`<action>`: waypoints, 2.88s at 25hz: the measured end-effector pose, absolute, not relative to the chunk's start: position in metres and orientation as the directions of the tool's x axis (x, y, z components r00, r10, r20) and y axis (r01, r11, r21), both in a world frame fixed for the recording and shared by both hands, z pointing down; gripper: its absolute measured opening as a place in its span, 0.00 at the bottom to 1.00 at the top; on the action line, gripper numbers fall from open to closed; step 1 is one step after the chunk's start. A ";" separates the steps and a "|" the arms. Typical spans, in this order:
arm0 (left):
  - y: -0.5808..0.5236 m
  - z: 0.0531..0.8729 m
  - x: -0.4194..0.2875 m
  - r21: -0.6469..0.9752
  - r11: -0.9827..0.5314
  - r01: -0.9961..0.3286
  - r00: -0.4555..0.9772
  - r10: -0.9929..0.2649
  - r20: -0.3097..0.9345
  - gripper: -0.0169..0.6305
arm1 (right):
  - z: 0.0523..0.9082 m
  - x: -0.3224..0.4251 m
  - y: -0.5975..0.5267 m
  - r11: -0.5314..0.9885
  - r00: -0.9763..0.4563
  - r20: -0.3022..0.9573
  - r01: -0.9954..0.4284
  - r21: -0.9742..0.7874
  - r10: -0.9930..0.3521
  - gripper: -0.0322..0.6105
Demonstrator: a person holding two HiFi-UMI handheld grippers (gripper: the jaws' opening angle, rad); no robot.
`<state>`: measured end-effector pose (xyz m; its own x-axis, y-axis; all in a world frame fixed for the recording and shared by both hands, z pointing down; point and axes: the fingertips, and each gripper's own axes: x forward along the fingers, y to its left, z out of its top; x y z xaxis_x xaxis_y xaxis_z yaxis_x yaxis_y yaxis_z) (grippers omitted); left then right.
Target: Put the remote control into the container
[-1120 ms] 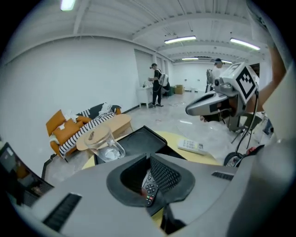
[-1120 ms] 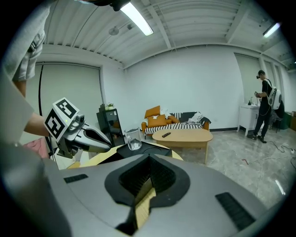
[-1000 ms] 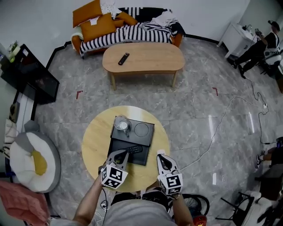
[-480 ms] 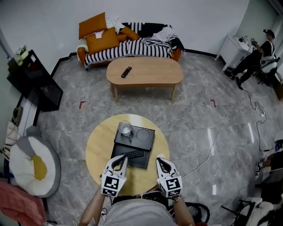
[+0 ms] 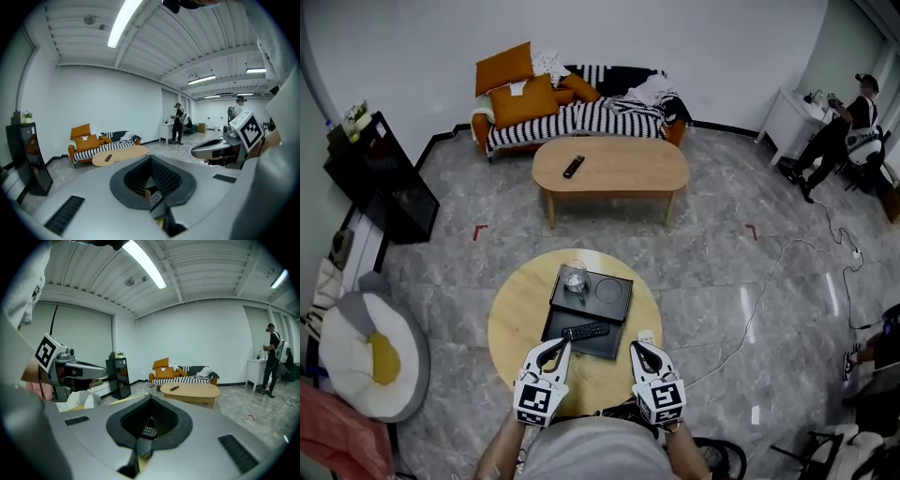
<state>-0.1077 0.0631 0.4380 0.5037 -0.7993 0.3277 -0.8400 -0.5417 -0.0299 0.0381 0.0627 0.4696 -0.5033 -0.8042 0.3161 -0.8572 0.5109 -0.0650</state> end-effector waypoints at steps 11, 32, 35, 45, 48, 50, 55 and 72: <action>0.074 0.434 -0.105 -0.008 -0.566 -0.825 0.535 -0.785 0.313 0.04 | 0.465 0.034 0.072 0.510 -0.500 0.306 -0.859 -0.055 -0.810 0.06; 0.066 0.460 0.002 0.059 -0.533 -0.844 0.515 -0.775 0.367 0.04 | 0.475 0.156 0.061 0.475 -0.465 0.337 -0.878 -0.058 -0.819 0.06; 0.061 0.459 0.027 0.082 -0.513 -0.854 0.505 -0.782 0.365 0.04 | 0.474 0.179 0.053 0.499 -0.485 0.338 -0.865 -0.054 -0.806 0.06; 0.041 0.480 0.086 0.087 -0.470 -0.878 0.461 -0.784 0.416 0.04 | 0.488 0.248 0.032 0.509 -0.498 0.369 -0.857 -0.076 -0.784 0.06; 0.037 0.493 0.093 0.099 -0.451 -0.887 0.445 -0.778 0.443 0.04 | 0.497 0.255 0.028 0.530 -0.519 0.385 -0.844 -0.086 -0.763 0.06; 0.036 0.503 0.095 0.093 -0.439 -0.894 0.429 -0.776 0.463 0.04 | 0.502 0.256 0.026 0.546 -0.534 0.396 -0.833 -0.094 -0.747 0.06; 0.035 0.540 0.097 0.096 -0.400 -0.911 0.387 -0.755 0.530 0.04 | 0.529 0.256 0.018 0.580 -0.565 0.429 -0.807 -0.111 -0.705 0.06; 0.046 0.643 0.115 0.123 -0.334 -0.935 0.323 -0.650 0.688 0.04 | 0.614 0.281 0.018 0.586 -0.578 0.524 -0.792 -0.172 -0.626 0.06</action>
